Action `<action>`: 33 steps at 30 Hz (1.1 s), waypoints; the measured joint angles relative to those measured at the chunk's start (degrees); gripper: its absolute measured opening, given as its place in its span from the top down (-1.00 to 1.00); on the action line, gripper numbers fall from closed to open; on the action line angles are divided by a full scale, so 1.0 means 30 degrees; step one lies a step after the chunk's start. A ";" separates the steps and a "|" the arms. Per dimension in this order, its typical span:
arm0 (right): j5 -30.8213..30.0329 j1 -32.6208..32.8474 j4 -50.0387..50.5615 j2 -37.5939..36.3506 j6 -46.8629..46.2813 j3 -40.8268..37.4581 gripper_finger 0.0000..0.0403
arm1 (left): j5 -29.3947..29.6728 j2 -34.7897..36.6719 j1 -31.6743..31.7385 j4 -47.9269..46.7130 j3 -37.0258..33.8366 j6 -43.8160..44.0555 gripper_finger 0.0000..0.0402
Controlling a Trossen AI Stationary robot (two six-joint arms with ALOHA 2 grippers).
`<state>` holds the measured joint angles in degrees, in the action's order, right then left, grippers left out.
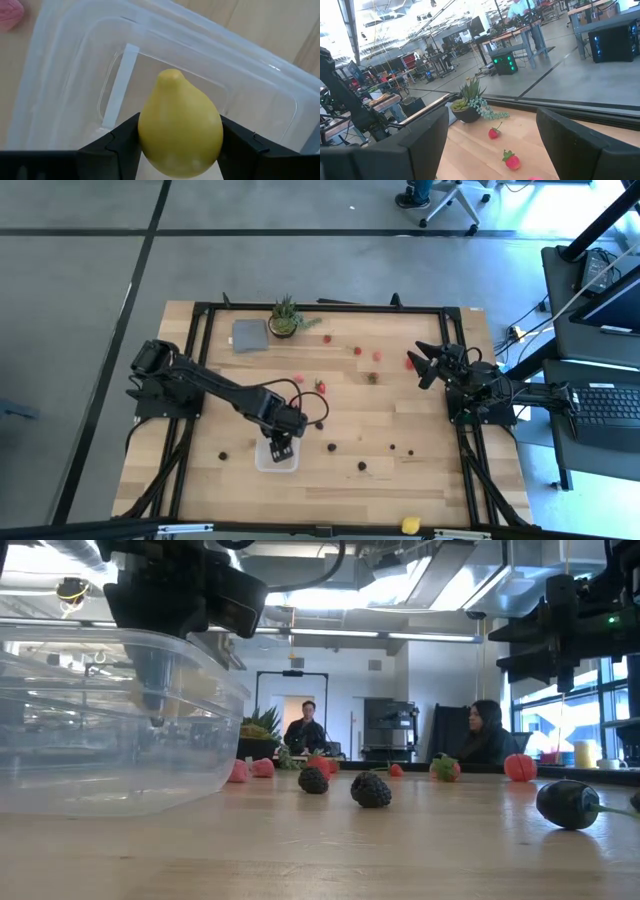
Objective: Pick and placing Produce into tupperware
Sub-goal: Put the yellow lemon into the transparent bin
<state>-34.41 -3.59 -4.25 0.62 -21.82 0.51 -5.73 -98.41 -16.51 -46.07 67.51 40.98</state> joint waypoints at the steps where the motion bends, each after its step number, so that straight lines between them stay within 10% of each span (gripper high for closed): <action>1: 0.0005 0.0002 0.0005 0.0000 -0.0005 0.0000 -0.50 | -0.0003 0.0000 0.0000 0.0038 0.0000 0.0124 -0.02; 33: 0.0000 -0.0003 0.0007 0.0000 -0.0016 0.0000 -0.50 | -0.0708 0.0000 -0.0007 0.0082 0.0000 0.0318 -0.09</action>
<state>-34.41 -3.60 -4.23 0.62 -21.87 0.51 -7.85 -98.41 -16.53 -45.82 67.51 41.93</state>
